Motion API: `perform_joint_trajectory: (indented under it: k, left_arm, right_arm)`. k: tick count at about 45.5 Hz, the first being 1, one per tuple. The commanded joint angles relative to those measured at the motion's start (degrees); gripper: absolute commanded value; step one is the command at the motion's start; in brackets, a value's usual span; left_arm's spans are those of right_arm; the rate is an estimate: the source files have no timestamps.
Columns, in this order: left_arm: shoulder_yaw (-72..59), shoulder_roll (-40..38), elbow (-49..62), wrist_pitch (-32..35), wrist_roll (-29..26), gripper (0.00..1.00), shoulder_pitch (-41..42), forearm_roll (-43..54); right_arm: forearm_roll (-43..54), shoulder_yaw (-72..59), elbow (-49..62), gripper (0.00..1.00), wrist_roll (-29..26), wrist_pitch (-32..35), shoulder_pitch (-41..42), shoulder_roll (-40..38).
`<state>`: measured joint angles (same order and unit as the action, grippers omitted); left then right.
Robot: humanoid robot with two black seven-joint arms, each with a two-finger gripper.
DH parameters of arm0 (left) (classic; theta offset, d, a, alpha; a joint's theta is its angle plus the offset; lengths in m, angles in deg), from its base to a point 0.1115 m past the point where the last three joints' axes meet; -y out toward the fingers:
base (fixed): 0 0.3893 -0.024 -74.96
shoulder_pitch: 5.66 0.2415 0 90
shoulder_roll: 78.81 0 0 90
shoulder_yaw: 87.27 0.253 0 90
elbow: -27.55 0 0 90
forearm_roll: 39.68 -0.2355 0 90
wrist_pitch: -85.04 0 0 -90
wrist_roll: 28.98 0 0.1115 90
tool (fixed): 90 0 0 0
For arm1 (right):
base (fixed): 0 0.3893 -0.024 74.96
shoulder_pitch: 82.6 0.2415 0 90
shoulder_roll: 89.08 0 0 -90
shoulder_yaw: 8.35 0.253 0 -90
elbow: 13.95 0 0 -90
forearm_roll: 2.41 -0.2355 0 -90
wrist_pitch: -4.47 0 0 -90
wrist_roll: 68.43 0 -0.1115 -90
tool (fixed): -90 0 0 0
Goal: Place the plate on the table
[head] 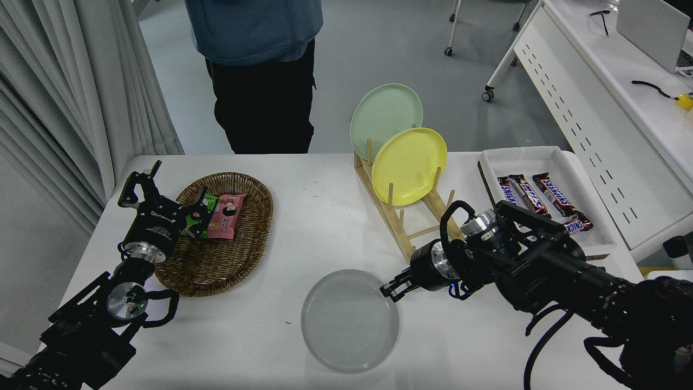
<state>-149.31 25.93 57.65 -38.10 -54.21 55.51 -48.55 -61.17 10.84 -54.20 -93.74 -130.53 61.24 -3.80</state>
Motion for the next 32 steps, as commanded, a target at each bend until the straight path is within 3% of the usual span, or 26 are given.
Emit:
perform_joint_trajectory:
  k: [1,13,32]
  left_arm:
    - [-0.01,0.02,0.04,0.00,0.00,1.00,0.00,0.00]
    - [-0.01,0.02,-0.05,0.00,0.00,1.00,0.00,0.00]
    - [-0.01,0.02,0.04,0.00,0.00,1.00,0.00,0.00]
  right_arm:
    - [0.05,-0.02,0.00,1.00,0.00,0.00,-0.05,-0.03]
    - [-0.22,-0.72,-4.30,1.00,0.00,0.35,1.09,-0.47]
    - [7.59,-1.17,-20.65,1.00,0.17,24.94,4.25,-8.99]
